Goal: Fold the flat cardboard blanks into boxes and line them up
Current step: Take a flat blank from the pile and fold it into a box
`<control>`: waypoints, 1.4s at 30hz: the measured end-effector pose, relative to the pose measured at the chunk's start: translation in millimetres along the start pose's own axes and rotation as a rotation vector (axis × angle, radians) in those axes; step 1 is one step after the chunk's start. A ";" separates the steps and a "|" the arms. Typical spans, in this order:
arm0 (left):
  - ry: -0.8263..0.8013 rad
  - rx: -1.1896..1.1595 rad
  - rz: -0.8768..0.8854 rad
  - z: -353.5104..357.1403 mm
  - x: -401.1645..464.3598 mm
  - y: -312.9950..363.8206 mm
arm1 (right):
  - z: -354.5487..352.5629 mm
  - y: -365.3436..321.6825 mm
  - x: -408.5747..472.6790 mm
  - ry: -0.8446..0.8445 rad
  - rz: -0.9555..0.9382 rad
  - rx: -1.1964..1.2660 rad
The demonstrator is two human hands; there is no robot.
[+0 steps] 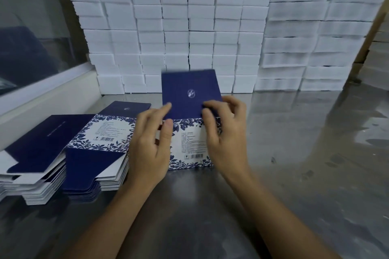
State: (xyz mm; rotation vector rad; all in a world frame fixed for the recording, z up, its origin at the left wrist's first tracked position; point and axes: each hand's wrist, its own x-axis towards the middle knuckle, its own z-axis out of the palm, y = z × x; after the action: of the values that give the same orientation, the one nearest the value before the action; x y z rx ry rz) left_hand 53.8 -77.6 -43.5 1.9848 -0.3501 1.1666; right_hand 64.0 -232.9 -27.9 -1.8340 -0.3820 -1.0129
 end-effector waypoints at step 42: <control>-0.013 0.069 -0.152 11.4 -5.0 -6.1 | 9.3 7.4 -3.4 -0.053 0.109 0.090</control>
State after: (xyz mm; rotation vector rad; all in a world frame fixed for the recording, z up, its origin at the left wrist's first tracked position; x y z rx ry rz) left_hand 61.6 -82.9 -53.7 2.0410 -0.1645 1.0831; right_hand 71.1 -227.9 -36.7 -1.7835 -0.3503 -0.8602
